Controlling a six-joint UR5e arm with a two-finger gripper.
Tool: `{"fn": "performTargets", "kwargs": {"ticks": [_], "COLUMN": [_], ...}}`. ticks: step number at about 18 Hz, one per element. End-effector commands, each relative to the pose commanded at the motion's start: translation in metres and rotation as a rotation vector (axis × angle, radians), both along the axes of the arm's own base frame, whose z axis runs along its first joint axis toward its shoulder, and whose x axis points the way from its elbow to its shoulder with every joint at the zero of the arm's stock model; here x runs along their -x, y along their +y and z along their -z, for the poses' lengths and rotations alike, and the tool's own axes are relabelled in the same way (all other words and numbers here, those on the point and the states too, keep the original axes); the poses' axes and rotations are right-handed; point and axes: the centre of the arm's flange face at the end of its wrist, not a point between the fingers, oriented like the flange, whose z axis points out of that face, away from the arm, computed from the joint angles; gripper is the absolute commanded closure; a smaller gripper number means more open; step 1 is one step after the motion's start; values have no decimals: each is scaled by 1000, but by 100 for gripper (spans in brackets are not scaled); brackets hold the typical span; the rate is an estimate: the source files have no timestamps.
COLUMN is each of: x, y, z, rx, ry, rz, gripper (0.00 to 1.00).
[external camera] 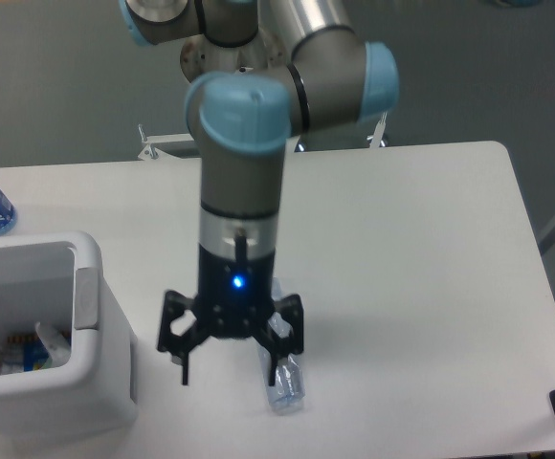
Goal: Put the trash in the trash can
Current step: 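Lower the open gripper over the clear plastic water bottle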
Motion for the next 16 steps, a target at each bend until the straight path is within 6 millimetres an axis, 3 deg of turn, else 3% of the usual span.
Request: {"fn": "performTargets", "kwargs": {"ticks": [4,7,10,13,16], "x": [19,26,31,27,27], "y": [-2,0,-7,-14,-15], "z": [61,93,109,138,147], "rx": [122,192,231,299,314], "ry": [-2,-16,-50,-67,-71], "rz": [-41,-53,-59,-65,-66], "gripper": [1,1,1,1,0]}}
